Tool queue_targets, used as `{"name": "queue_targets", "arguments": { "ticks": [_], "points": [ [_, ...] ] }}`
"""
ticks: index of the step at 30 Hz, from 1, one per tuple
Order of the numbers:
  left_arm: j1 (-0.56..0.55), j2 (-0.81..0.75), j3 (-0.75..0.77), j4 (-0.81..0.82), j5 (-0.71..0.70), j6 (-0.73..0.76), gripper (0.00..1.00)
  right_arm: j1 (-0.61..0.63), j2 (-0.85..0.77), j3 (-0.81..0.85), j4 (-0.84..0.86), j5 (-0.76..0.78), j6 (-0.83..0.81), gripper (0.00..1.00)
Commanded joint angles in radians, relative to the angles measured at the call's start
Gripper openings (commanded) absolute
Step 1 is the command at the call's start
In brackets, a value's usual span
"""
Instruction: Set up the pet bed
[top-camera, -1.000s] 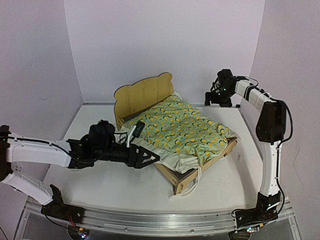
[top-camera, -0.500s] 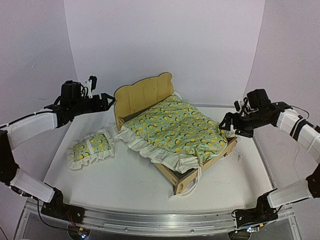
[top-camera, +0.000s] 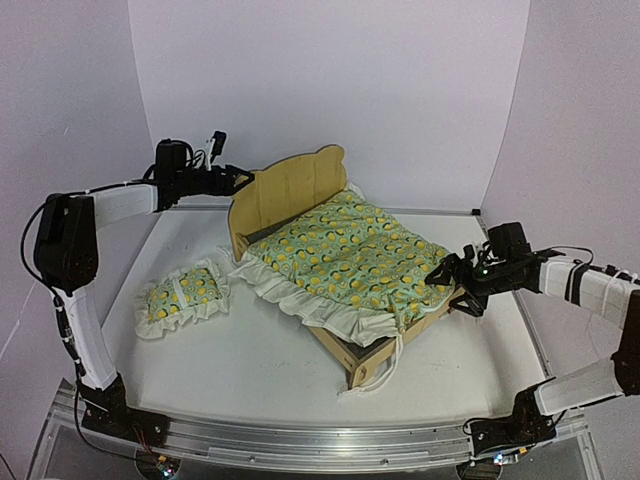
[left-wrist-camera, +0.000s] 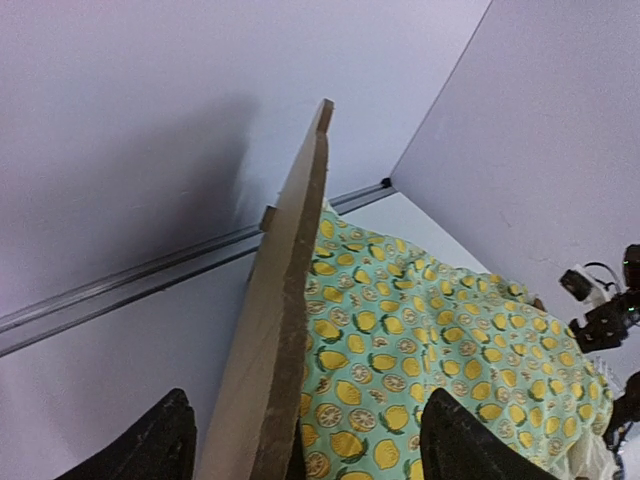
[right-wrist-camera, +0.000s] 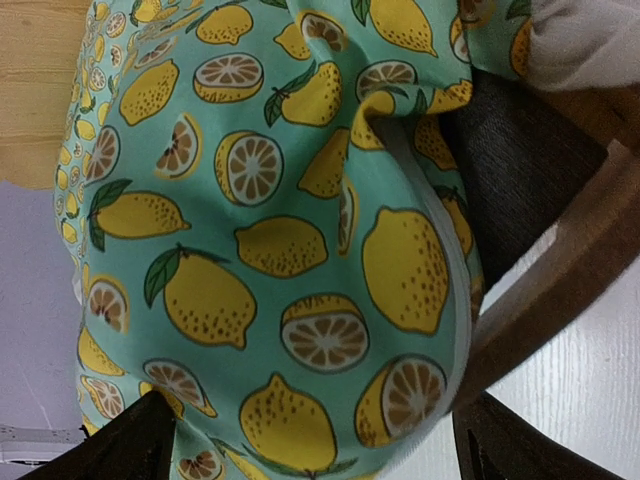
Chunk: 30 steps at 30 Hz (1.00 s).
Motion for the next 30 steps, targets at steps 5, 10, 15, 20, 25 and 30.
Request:
{"name": "queue_targets", "arguments": {
  "ticks": [5,10,15,20,25,30],
  "points": [
    [-0.092,-0.065,-0.095,0.055,0.090,-0.033,0.68,-0.024,0.117,0.092,0.164,0.040,0.013,0.98],
    [-0.218,-0.186,-0.252,0.067,-0.018,-0.073,0.65,-0.103,0.258,0.208,0.154,0.053,-0.067,0.98],
    [-0.275,-0.288,-0.396,0.073,-0.082,-0.191,0.64,-0.238,0.379,0.341,0.105,0.078,-0.189,0.98],
    [-0.341,-0.421,-0.542,0.080,-0.093,-0.242,0.66,-0.261,0.510,0.549,-0.111,0.261,-0.371,0.98],
    [-0.350,-0.603,-0.630,-0.013,-0.220,-0.220,0.73,-0.261,0.558,0.790,-0.338,0.528,-0.480,0.98],
    [-0.350,-0.794,-0.607,-0.251,-0.522,-0.120,0.80,-0.223,0.422,0.911,-0.456,0.772,-0.506,0.98]
  ]
}}
